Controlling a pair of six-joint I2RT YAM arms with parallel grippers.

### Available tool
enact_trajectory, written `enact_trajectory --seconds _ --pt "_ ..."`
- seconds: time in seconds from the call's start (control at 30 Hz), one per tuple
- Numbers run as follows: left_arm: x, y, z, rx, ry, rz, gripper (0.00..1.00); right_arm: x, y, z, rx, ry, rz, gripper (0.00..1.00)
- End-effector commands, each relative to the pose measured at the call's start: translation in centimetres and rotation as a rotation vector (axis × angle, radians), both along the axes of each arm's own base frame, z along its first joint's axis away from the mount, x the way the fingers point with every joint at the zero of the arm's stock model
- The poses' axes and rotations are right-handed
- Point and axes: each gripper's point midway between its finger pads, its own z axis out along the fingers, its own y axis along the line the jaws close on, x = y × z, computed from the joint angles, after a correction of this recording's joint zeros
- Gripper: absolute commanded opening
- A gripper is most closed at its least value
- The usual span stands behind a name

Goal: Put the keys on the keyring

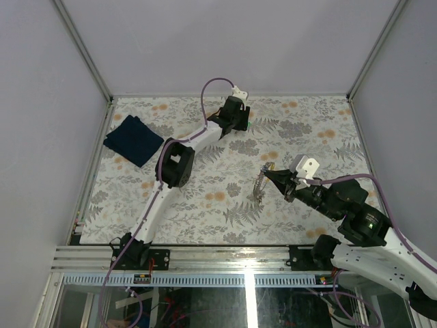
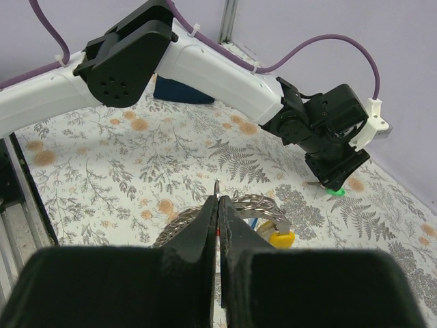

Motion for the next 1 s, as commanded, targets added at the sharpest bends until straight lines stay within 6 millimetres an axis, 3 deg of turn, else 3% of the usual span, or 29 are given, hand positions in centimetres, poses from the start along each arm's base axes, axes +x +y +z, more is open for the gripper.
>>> enact_trajectory --seconds 0.0,0.97 --pt "0.8 -1.1 1.1 -0.042 -0.034 0.002 0.44 -0.3 0.4 3.2 0.101 -0.063 0.021 0.0" --pt "-0.1 -1.2 -0.3 -0.055 0.023 0.015 0.32 -0.3 0.3 3.0 0.105 -0.068 0.019 0.0"
